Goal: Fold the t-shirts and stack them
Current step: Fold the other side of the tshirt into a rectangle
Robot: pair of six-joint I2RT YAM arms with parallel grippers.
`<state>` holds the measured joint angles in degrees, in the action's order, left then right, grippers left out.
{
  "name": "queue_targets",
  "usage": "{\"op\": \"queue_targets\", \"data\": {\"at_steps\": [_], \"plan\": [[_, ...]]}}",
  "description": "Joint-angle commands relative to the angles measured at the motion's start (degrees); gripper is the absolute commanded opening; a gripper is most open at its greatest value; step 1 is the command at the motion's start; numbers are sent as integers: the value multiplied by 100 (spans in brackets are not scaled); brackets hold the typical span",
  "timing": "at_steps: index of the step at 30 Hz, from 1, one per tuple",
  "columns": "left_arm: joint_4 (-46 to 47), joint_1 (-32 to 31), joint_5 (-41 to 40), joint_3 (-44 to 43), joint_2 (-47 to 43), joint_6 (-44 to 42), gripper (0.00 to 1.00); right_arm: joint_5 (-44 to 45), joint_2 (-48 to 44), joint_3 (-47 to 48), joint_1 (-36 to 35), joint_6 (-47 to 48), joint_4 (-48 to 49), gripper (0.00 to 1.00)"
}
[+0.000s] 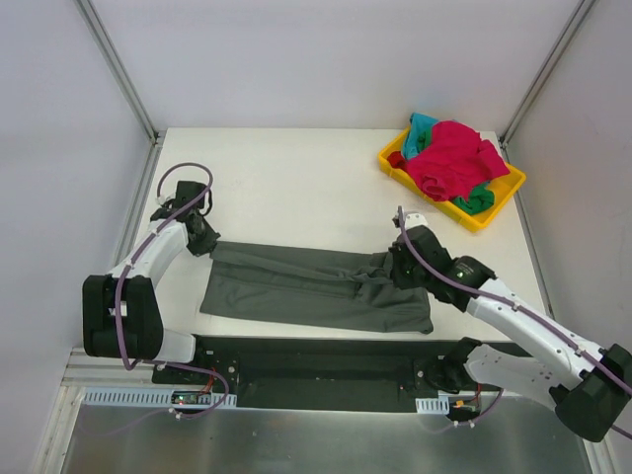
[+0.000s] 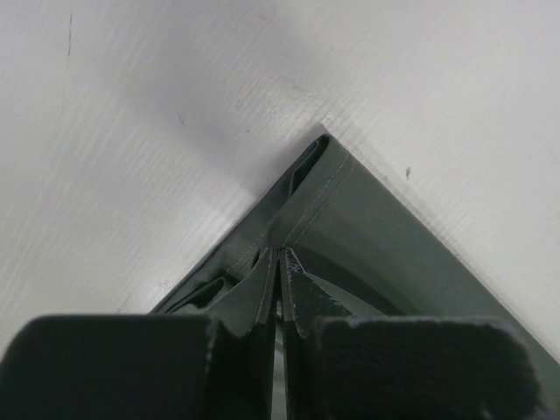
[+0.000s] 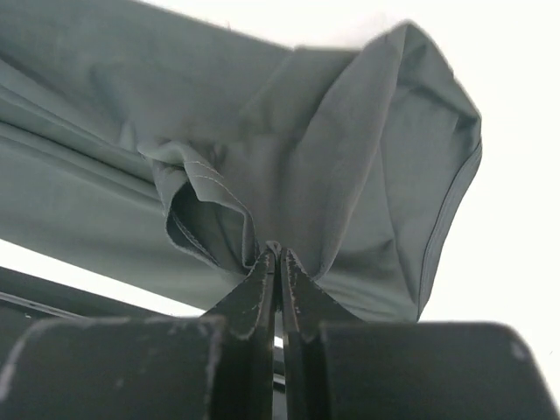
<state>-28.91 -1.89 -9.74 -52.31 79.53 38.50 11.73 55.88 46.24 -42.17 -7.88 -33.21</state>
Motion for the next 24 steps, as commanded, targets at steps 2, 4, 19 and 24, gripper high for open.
{"op": "queue_targets", "data": {"at_steps": [2, 4, 19, 24], "plan": [[-10, -22, -257, 256, -166, 184, 0, 838, -296, -518, -694, -1468, -265, 3], [-10, -22, -257, 336, -157, 193, 0, 1399, -349, -712, -1282, -2258, -405, 4], [-36, -13, -232, 345, -1035, 668, 99, 3300, -323, -220, -2797, -3888, -1417, 96], [148, -197, 1093, -24, -729, 282, 99, 2687, -131, -186, -2051, -3071, -635, 96]]}}
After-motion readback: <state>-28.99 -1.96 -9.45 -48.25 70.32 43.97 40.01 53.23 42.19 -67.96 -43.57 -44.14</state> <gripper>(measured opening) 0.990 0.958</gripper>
